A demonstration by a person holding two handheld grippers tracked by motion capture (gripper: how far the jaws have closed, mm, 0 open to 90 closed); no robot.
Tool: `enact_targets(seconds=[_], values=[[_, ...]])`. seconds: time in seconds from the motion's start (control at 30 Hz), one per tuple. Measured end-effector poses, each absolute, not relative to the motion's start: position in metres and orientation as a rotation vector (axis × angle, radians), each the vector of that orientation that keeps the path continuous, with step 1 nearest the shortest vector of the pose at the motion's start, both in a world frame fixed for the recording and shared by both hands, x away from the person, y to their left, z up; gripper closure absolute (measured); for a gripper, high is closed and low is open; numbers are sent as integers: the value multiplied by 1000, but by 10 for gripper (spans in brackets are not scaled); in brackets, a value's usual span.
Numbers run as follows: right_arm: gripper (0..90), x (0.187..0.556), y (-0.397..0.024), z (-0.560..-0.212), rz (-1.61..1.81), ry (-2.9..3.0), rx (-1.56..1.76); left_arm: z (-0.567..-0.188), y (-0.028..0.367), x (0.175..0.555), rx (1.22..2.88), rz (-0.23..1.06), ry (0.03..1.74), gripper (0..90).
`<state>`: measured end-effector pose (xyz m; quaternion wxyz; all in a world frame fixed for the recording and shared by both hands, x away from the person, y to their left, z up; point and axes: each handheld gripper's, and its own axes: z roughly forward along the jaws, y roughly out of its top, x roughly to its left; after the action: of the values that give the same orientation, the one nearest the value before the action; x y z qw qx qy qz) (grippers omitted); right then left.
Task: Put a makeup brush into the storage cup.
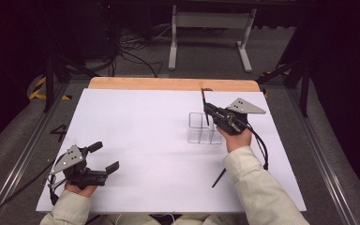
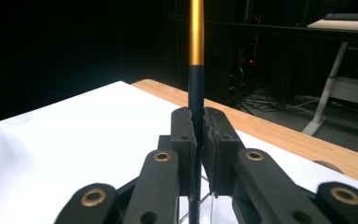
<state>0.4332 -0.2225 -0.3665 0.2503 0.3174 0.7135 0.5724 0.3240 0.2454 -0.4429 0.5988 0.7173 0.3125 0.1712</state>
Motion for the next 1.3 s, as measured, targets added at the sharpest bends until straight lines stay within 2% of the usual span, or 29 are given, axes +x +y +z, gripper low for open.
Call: enact_targets(seconds=[1.2,1.27,1.3], values=[[823,439,-227,-390,1466,2066,1034,-443,244,325,1668,391,721,0],[820,439,-228,-391,1463,2070,1042,-443,244,325,1667,392,720,0],[771,439,-228,-391,1461,2069,1043,-443,244,326,1667,392,719,0]])
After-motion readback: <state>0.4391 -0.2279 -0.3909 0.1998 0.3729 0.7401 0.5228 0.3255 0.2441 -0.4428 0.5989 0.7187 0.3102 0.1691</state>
